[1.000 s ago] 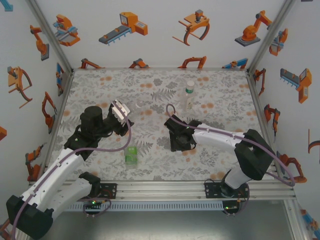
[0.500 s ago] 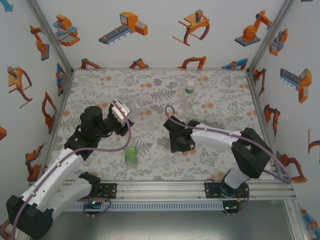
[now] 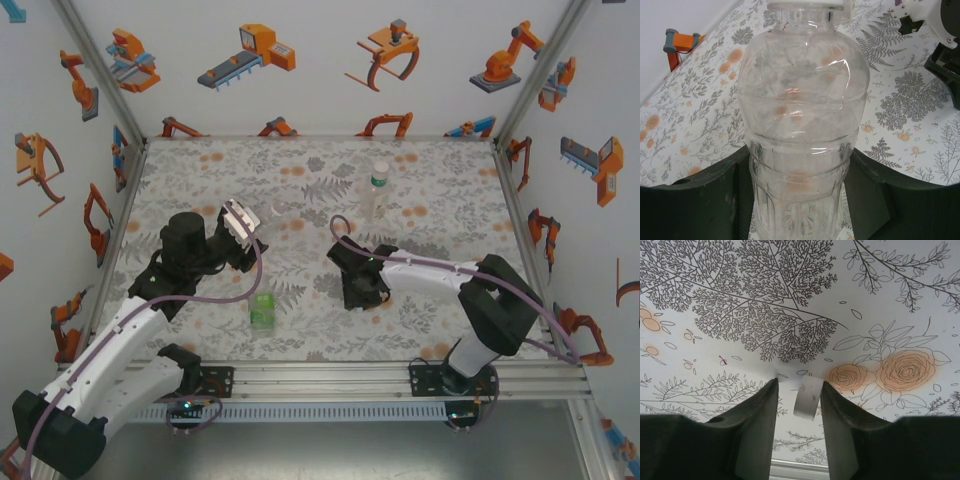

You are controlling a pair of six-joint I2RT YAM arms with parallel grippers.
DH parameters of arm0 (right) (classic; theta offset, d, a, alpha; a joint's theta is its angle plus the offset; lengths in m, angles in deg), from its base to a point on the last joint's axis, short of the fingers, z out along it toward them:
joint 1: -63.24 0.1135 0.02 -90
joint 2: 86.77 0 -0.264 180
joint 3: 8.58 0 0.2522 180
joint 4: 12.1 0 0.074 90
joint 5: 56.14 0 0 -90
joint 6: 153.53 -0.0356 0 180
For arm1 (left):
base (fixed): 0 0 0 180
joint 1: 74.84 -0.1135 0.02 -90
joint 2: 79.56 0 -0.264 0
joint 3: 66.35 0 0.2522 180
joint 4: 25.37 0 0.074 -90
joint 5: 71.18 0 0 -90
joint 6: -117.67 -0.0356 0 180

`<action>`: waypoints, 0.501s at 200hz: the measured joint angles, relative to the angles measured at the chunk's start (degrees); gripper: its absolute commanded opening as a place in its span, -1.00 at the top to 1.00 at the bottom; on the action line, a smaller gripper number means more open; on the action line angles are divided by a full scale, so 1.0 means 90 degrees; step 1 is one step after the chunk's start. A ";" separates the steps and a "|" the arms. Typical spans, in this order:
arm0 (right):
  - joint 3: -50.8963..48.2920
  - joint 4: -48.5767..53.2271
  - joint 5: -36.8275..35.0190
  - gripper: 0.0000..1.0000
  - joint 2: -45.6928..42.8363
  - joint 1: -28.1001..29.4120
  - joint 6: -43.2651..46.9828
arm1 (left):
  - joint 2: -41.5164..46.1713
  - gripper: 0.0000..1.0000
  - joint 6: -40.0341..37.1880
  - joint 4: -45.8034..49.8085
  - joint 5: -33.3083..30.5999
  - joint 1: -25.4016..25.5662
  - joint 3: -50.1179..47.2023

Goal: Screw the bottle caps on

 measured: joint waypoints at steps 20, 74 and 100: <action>-0.0056 -0.0080 0.0068 0.44 0.0000 0.0000 -0.0044 | 0.0000 1.00 0.0000 0.0000 -0.0002 0.0000 0.0000; -0.0066 -0.0486 0.0342 0.73 0.0002 -0.0007 -0.0160 | 0.0002 1.00 0.0000 0.0002 -0.0002 0.0000 0.0000; -0.0221 -0.1027 0.0549 0.74 0.0000 -0.0163 -0.0194 | 0.0005 1.00 0.0000 0.0007 -0.0002 0.0000 0.0000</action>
